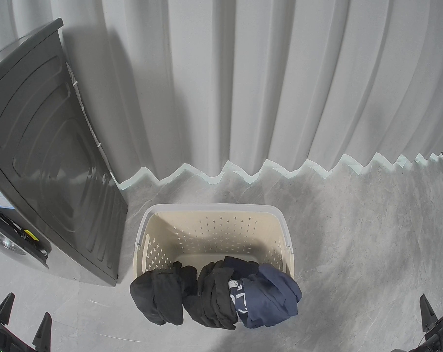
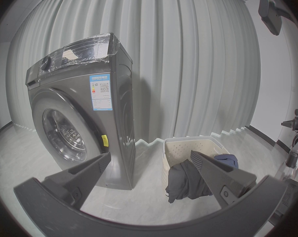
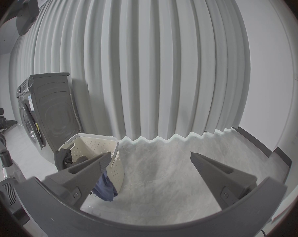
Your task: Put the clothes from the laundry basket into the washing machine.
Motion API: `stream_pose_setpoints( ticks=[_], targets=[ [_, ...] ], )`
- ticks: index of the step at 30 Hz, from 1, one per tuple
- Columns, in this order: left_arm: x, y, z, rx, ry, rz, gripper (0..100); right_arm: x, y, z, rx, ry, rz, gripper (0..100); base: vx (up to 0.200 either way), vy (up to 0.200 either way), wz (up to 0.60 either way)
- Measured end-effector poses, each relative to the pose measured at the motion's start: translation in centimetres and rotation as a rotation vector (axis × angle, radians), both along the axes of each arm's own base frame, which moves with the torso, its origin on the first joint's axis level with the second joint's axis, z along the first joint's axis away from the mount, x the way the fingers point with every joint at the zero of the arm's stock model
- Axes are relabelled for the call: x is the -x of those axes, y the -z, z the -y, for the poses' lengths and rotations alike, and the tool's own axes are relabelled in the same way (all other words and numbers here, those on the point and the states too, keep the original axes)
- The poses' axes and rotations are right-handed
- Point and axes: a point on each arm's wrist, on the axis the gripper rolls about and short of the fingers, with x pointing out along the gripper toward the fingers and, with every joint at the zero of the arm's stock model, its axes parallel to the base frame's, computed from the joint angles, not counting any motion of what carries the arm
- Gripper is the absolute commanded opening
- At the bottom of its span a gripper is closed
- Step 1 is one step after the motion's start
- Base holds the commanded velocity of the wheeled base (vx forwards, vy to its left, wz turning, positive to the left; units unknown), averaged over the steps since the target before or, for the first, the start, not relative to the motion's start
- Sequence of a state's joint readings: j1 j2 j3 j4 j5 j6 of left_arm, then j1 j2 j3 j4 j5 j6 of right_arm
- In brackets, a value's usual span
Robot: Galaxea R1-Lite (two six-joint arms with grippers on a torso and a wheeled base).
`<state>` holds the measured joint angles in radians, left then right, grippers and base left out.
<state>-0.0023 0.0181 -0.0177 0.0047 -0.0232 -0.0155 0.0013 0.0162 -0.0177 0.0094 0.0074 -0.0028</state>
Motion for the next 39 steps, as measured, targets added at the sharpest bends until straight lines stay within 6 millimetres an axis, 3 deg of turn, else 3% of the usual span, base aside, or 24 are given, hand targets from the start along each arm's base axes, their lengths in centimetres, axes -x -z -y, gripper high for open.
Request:
stream_pose_setpoints(
  ticks=[9, 15, 39],
  targets=[
    [0.0, 0.0, 0.0, 0.0, 0.0, 0.0, 100, 0.0, 0.0, 0.0, 0.0, 0.0, 0.0, 100, 0.0, 0.0, 0.0],
    [0.0, 0.0, 0.0, 0.0, 0.0, 0.0, 100, 0.0, 0.0, 0.0, 0.0, 0.0, 0.0, 100, 0.2, 0.0, 0.0],
    [0.0, 0.0, 0.0, -0.002, 0.001, 0.0, 100, 0.0, 0.0, 0.0, 0.0, 0.0, 0.0, 100, 0.05, 0.0, 0.0]
  ],
)
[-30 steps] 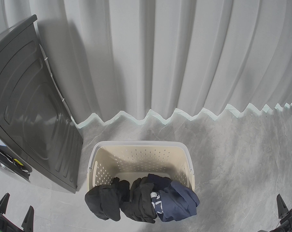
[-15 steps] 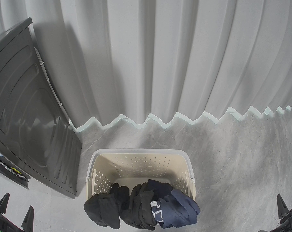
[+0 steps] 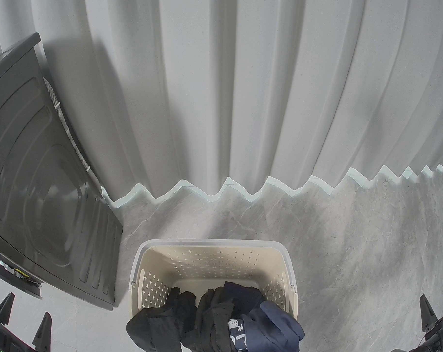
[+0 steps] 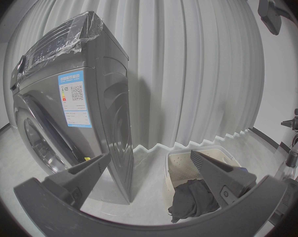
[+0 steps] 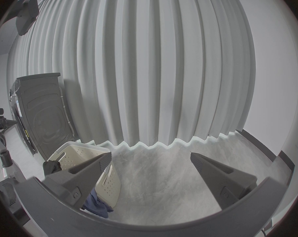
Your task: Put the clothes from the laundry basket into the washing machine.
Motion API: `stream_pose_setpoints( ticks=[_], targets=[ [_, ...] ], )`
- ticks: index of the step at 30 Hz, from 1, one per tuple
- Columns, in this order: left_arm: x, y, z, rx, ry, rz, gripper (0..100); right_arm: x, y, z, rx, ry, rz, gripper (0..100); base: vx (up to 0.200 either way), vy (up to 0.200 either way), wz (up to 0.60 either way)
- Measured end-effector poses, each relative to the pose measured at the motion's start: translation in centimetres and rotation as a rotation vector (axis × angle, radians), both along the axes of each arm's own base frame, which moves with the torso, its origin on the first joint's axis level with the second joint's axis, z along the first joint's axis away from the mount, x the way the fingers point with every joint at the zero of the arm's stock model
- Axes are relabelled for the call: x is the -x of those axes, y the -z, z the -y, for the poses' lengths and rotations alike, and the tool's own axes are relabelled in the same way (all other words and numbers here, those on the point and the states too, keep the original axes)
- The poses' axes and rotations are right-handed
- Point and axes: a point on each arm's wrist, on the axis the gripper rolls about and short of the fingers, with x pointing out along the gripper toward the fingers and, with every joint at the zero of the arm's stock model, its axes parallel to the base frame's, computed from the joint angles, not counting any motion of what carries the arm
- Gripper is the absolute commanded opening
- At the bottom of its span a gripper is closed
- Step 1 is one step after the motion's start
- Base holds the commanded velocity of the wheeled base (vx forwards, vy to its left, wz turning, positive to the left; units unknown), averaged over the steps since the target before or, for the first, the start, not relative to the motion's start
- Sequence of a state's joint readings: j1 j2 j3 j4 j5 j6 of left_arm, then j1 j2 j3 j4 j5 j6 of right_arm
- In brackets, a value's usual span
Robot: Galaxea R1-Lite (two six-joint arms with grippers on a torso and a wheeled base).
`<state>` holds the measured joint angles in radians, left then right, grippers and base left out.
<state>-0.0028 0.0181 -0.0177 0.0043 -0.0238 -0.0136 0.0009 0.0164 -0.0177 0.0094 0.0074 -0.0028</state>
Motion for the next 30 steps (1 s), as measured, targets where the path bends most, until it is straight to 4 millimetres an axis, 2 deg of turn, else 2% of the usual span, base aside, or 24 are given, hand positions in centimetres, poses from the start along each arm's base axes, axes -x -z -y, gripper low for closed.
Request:
stream_pose_setpoints(
  ticks=[6, 18, 24, 30],
  targets=[
    [0.0, 0.0, 0.0, 0.001, 0.001, 0.0, 100, 0.0, 0.0, 0.0, 0.0, 0.0, 0.0, 100, 0.2, 0.0, 0.0],
    [0.0, 0.0, 0.0, 0.002, 0.0, 0.0, 100, 0.0, 0.0, 0.0, 0.0, 0.0, 0.0, 100, 0.0, 0.0, 0.0],
    [0.0, 0.0, 0.0, 0.003, 0.0, 0.0, 100, 0.0, 0.0, 0.0, 0.0, -0.001, 0.0, 100, 0.2, 0.0, 0.0],
    [0.0, 0.0, 0.0, 0.002, 0.0, 0.0, 100, 0.0, 0.0, 0.0, 0.0, 0.0, 0.001, 100, 0.0, 0.0, 0.0]
  ],
)
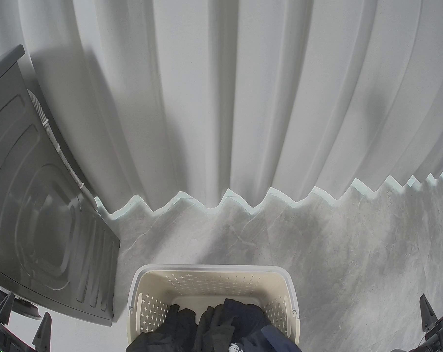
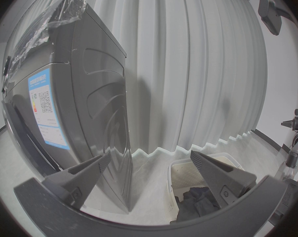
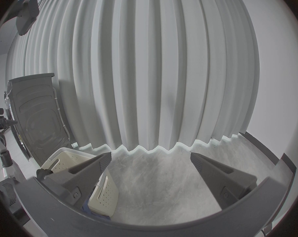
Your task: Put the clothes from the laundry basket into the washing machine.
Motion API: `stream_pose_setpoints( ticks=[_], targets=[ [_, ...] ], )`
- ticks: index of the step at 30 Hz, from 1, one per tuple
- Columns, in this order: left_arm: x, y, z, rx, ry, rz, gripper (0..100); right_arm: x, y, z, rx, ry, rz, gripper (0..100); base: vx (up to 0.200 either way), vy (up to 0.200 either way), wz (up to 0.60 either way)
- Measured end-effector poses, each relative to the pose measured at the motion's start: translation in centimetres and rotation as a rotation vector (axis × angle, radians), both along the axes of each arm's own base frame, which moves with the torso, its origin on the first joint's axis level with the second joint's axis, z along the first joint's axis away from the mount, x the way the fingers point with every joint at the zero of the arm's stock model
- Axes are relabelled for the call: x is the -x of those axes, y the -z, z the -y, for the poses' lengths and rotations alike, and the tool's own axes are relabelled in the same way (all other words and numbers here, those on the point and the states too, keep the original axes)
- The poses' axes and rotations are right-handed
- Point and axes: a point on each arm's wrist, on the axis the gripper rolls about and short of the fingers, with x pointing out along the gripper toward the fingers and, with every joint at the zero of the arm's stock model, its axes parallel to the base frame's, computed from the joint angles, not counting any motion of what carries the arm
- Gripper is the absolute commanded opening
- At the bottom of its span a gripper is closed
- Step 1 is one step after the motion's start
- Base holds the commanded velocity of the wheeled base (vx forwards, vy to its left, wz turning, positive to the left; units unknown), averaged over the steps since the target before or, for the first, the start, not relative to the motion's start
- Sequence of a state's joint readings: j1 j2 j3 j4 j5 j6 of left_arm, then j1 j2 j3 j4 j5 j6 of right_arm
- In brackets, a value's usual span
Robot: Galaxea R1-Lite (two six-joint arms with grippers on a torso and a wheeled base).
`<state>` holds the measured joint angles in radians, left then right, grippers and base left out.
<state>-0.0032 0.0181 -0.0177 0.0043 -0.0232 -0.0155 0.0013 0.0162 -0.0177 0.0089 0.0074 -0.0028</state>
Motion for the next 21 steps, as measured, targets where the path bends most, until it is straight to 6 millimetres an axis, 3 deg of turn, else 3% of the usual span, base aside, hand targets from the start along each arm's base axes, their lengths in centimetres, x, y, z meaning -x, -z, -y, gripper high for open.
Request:
stream_pose_setpoints(
  ticks=[12, 15, 21],
  targets=[
    [0.0, 0.0, 0.0, 0.0, 0.0, 0.0, 100, 0.0, 0.0, 0.0, 0.0, 0.0, -0.001, 100, 0.0, 0.0, 0.0],
    [0.0, 0.0, 0.0, 0.001, 0.0, 0.0, 100, 0.0, 0.0, 0.0, 0.0, 0.0, 0.0, 100, 0.2, 0.0, 0.0],
    [0.0, 0.0, 0.0, 0.0, 0.0, 0.0, 100, 0.0, 0.0, 0.0, 0.0, 0.0, 0.0, 100, 0.0, 0.0, 0.0]
  ],
)
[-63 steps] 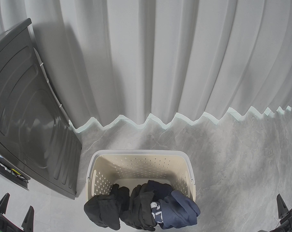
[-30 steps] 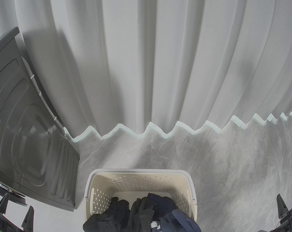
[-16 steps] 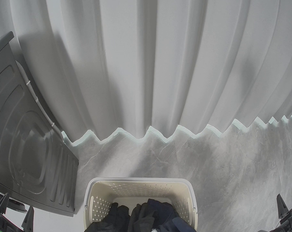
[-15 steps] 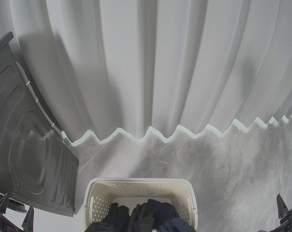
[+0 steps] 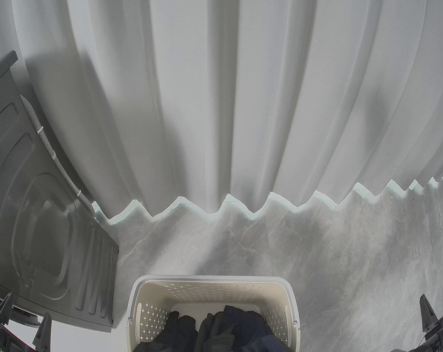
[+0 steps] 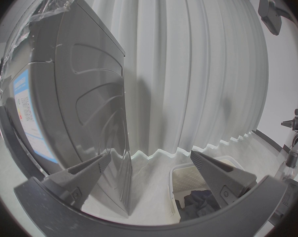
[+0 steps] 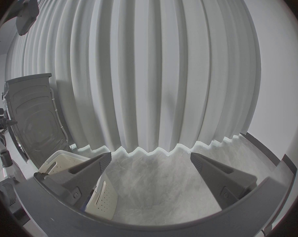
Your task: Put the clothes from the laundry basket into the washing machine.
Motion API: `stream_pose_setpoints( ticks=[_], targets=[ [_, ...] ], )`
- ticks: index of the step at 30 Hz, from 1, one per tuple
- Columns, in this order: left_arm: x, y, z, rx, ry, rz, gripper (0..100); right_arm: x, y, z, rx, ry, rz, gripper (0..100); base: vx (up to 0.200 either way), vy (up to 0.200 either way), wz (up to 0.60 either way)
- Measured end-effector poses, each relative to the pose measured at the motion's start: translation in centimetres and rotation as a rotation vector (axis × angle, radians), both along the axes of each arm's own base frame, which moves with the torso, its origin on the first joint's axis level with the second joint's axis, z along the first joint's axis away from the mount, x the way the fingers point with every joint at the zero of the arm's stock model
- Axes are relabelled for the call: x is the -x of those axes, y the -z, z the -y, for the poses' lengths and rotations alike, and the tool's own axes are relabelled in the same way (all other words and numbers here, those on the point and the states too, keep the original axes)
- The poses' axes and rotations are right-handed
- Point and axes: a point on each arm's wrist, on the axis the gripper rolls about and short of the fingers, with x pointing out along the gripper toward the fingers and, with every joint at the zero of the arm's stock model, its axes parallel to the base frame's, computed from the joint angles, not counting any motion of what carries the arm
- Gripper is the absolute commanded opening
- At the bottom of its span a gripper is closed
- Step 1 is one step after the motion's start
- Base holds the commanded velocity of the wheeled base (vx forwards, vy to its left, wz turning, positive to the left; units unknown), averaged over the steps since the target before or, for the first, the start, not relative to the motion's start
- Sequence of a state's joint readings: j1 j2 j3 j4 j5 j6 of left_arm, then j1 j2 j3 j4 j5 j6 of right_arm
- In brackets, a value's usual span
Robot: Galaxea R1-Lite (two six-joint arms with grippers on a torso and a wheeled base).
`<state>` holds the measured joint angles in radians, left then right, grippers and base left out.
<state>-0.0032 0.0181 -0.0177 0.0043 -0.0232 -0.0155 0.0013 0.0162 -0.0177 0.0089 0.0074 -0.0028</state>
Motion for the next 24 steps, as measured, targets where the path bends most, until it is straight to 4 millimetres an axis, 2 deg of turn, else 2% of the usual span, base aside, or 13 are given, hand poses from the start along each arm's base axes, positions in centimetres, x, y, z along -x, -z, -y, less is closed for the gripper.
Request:
stream_pose_setpoints(
  ticks=[24],
  targets=[
    [0.0, 0.0, 0.0, 0.0, 0.001, 0.0, 100, 0.0, 0.0, 0.0, 0.0, 0.0, -0.001, 100, 0.0, 0.0, 0.0]
  ],
)
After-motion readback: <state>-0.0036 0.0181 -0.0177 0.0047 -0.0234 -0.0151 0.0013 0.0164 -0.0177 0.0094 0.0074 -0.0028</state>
